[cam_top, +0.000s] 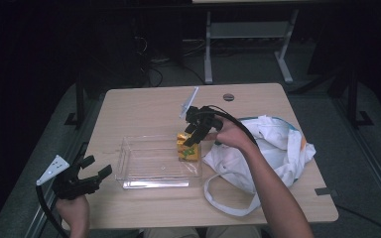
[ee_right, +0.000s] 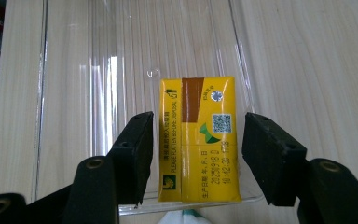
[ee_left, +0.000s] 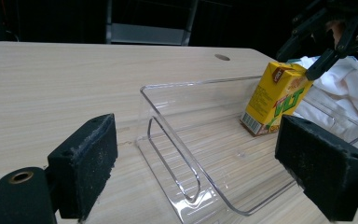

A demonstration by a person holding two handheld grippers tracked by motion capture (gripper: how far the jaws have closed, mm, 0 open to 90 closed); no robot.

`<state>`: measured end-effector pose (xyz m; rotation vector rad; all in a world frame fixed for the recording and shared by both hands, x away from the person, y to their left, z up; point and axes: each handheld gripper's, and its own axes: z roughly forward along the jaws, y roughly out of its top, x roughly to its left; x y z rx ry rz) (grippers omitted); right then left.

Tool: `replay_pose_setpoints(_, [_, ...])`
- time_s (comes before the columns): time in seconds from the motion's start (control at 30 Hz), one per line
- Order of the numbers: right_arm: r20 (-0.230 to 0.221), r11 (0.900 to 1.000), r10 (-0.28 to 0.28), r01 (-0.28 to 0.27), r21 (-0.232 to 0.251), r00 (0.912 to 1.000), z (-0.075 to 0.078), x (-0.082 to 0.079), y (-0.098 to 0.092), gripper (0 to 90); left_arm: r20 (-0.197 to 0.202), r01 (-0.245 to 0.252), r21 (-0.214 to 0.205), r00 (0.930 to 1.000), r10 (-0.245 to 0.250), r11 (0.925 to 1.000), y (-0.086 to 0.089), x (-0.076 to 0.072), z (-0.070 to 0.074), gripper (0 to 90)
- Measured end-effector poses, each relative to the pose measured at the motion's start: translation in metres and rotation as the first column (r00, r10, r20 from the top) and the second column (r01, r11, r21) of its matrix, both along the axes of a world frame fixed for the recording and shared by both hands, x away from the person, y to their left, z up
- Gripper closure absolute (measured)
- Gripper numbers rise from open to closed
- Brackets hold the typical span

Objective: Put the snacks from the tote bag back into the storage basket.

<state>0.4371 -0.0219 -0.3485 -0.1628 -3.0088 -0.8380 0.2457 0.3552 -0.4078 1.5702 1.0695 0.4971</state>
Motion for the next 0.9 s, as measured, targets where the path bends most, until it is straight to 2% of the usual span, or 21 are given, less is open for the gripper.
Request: replay_pose_setpoints(0.9, [0.008, 0.9978, -0.039, 0.039, 0.054, 0.9992, 0.014, 0.0, -0.023, 41.9, 0.002, 0.0, 0.005, 1.0, 0.0, 1.0, 0.0, 0.0, 0.0, 12.5])
